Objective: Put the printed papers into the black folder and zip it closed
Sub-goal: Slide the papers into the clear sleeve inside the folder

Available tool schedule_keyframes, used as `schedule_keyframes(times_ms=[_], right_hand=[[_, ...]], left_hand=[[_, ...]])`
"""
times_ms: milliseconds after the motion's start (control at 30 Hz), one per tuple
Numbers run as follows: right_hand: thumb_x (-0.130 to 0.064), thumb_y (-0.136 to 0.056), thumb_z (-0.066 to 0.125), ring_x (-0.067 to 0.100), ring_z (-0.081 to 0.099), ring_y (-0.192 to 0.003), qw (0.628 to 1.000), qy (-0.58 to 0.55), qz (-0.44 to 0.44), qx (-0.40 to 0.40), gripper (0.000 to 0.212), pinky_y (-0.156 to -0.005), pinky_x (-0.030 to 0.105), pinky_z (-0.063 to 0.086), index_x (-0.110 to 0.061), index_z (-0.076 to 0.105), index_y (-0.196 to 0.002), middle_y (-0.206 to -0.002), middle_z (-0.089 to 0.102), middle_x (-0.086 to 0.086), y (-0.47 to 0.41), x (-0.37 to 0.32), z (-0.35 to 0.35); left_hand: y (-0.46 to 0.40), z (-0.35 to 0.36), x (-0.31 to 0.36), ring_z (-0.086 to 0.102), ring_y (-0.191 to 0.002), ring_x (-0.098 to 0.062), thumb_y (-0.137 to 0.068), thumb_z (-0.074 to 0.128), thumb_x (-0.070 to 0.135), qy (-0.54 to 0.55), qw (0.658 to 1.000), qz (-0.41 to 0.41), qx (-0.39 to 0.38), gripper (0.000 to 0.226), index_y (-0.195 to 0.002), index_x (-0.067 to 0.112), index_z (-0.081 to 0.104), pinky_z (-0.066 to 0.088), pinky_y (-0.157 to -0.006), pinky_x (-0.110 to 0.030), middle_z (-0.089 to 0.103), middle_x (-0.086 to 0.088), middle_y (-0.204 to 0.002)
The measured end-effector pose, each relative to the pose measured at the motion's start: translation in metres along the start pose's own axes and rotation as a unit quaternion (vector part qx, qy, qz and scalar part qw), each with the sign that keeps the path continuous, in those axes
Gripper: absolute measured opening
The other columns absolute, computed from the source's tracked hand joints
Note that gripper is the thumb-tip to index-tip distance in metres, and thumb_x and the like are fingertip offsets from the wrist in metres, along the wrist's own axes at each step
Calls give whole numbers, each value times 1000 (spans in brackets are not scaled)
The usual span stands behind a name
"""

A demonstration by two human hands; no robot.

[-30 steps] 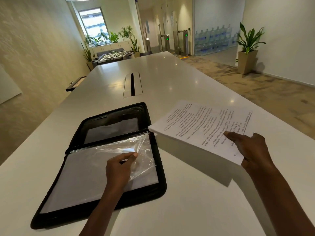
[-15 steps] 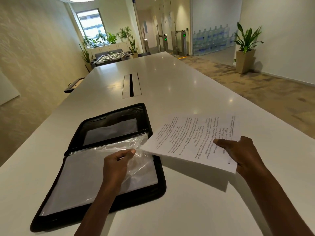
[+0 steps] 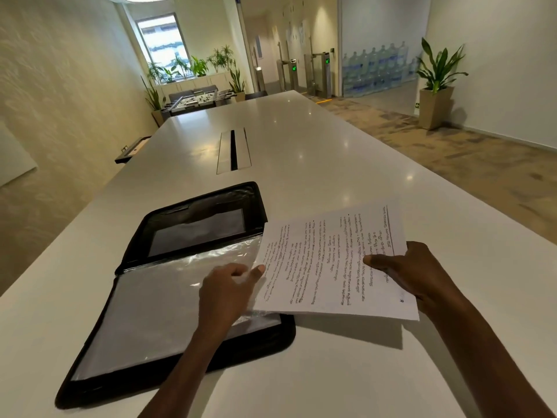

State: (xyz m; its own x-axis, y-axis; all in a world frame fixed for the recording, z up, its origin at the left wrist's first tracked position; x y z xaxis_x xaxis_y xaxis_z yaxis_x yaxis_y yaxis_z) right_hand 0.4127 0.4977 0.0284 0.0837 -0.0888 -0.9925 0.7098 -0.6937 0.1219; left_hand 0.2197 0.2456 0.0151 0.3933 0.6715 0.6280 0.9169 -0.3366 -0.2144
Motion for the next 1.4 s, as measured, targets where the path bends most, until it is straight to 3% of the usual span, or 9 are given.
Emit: schedule_keyframes(times_ms=[100,200,267,500,733,1033,1133,1267,1400], right_hand=[[-8,-79,80,12,75,-65,1000,4,2,-6,29,-47,17,54,-19,69,-103,-74,75,-13,-2,-2,1],[-8,-79,79,12,75,-65,1000,10,1,-14,26,-46,17,54,-20,69,-100,-71,76,-13,-2,1,2],[-7,-80,78,12,75,-64,1000,8,1,-21,26,-46,17,53,-21,68,-99,-73,75,-12,-1,3,4],[-5,-80,77,10,76,-70,999,-8,3,-50,27,-50,18,55,-27,69,-93,-72,76,-15,-6,7,3],[-5,-81,77,20,77,-76,997,6,15,-79,27,-56,29,60,-27,69,-94,-90,78,-6,-14,7,-3],[3,-80,74,16,76,-73,991,40,12,-127,26,-56,21,58,-18,72,-96,-90,77,-3,-30,-8,-6],[3,-80,74,17,76,-73,989,60,20,-131,28,-58,22,59,-9,72,-105,-97,76,4,-34,-7,-6],[5,-79,75,29,75,-87,988,65,36,-133,32,-79,37,60,-2,71,-109,-103,76,12,-38,-1,-6],[3,-79,76,24,76,-81,987,76,35,-141,28,-69,31,61,-6,71,-105,-99,77,9,-41,1,-6]], left_hand=[[-14,15,13,66,-88,-16,-76,63,68,-120,992,1,-42,62,-117,21,64,52,-69,-27,68,2,-108],[-27,23,23,61,-59,-8,-82,66,51,-168,983,0,-71,32,-81,18,62,37,-45,-15,72,1,-94],[-36,25,26,55,-47,-8,-83,69,38,-184,981,-3,-63,32,-62,22,50,31,-39,-15,72,0,-84],[-59,25,39,64,-62,-18,-86,68,15,-282,958,34,-30,10,-78,14,63,49,-51,-25,62,-3,-71],[-83,20,44,66,-68,-22,-87,61,5,-269,962,45,-18,10,-87,4,70,51,-56,-28,69,-11,-76],[-113,16,63,70,-74,-26,-91,58,4,-230,971,60,-17,13,-88,-1,70,60,-69,-36,71,-16,-80],[-120,16,67,64,-67,-21,-92,55,1,-233,970,69,-27,15,-86,-1,68,54,-61,-30,65,-10,-72],[-126,16,70,59,-61,-20,-91,47,-5,-243,964,90,-50,21,-81,0,65,51,-55,-30,55,-6,-63],[-123,18,80,67,-70,-23,-91,53,-2,-273,950,140,-57,14,-89,1,67,56,-60,-30,67,-14,-79]])
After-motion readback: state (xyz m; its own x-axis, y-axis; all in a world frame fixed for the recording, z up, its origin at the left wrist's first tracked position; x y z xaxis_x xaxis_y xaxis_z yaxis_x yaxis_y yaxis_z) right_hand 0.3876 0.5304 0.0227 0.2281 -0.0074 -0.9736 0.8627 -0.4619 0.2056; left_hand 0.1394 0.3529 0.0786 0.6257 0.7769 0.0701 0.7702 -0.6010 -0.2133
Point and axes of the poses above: each hand's wrist, its own y-axis away from the middle knuckle, its own z-axis out of the palm, x = y × z, the point moved 1 cm from there along -y, towards the middle knuckle
